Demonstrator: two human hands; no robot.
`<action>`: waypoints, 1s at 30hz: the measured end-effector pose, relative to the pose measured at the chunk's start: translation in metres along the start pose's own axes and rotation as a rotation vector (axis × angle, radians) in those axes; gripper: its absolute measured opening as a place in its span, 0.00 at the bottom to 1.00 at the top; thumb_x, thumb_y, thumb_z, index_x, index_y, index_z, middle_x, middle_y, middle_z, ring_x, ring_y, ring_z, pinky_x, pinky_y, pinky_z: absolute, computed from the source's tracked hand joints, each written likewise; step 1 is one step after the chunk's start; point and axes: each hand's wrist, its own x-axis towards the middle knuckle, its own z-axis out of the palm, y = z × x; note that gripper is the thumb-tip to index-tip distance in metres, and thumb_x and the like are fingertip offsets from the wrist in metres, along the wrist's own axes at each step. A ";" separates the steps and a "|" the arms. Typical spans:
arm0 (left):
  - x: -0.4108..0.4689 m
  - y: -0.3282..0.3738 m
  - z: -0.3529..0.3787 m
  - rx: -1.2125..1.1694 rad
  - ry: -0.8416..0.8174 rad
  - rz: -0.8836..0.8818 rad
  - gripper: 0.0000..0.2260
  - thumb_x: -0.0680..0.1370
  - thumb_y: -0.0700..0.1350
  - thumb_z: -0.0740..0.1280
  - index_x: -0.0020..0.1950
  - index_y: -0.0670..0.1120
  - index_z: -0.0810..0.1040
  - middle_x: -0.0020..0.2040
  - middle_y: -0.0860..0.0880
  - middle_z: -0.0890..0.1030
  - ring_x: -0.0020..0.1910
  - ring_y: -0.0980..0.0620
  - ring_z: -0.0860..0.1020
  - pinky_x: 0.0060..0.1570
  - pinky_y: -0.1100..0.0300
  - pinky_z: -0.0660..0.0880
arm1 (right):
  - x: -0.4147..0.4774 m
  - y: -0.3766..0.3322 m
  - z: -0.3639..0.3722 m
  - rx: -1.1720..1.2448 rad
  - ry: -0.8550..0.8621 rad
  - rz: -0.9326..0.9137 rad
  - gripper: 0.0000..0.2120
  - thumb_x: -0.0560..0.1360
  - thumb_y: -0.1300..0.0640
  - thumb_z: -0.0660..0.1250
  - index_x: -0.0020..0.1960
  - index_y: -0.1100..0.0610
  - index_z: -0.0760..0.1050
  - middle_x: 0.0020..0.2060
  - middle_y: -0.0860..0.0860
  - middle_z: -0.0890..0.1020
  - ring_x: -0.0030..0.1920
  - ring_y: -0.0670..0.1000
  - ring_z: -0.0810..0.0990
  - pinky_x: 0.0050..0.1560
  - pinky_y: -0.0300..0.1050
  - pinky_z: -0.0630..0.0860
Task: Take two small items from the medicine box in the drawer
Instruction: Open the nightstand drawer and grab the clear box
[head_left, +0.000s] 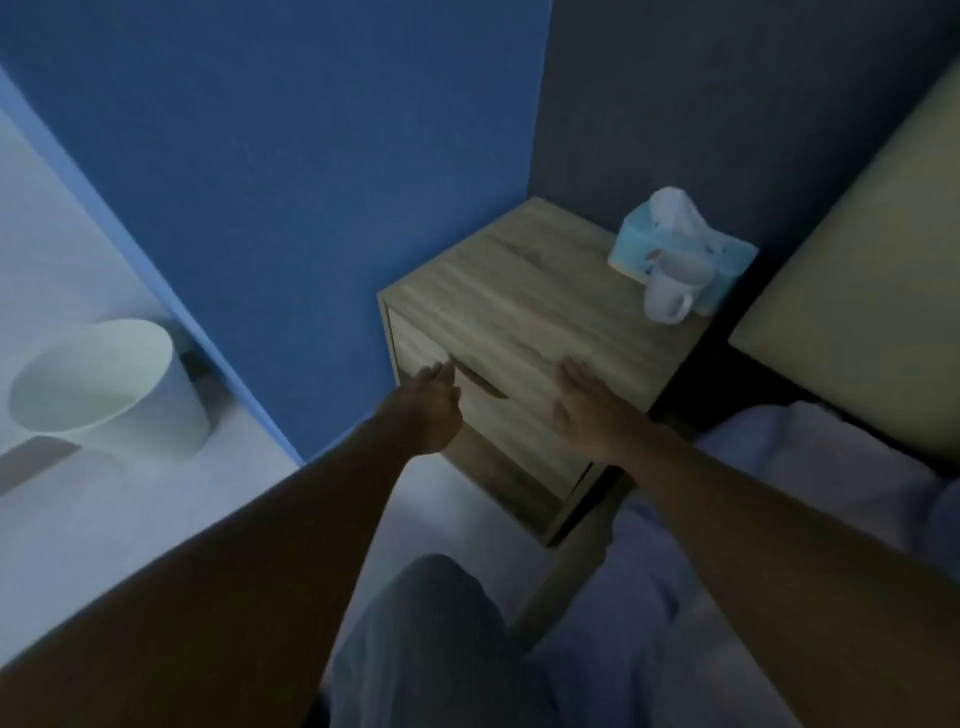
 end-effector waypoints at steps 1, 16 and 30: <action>0.008 -0.003 0.009 -0.055 -0.025 -0.025 0.26 0.84 0.47 0.52 0.80 0.41 0.50 0.80 0.42 0.53 0.79 0.46 0.52 0.76 0.50 0.53 | 0.008 0.002 0.008 -0.017 -0.005 -0.006 0.29 0.85 0.52 0.48 0.81 0.62 0.42 0.81 0.55 0.44 0.81 0.53 0.43 0.80 0.51 0.47; 0.102 -0.015 0.104 -0.760 0.139 -0.222 0.30 0.83 0.51 0.53 0.80 0.44 0.41 0.81 0.44 0.45 0.79 0.46 0.46 0.71 0.58 0.46 | 0.046 0.038 0.067 -0.062 0.313 -0.146 0.34 0.80 0.40 0.52 0.81 0.56 0.53 0.81 0.51 0.56 0.80 0.50 0.52 0.79 0.54 0.54; 0.116 0.000 0.105 -0.979 0.154 -0.236 0.40 0.82 0.43 0.58 0.75 0.43 0.25 0.80 0.43 0.43 0.79 0.44 0.48 0.77 0.46 0.53 | 0.049 0.044 0.074 0.078 0.418 -0.098 0.34 0.78 0.42 0.57 0.79 0.59 0.60 0.79 0.53 0.61 0.80 0.51 0.56 0.79 0.54 0.55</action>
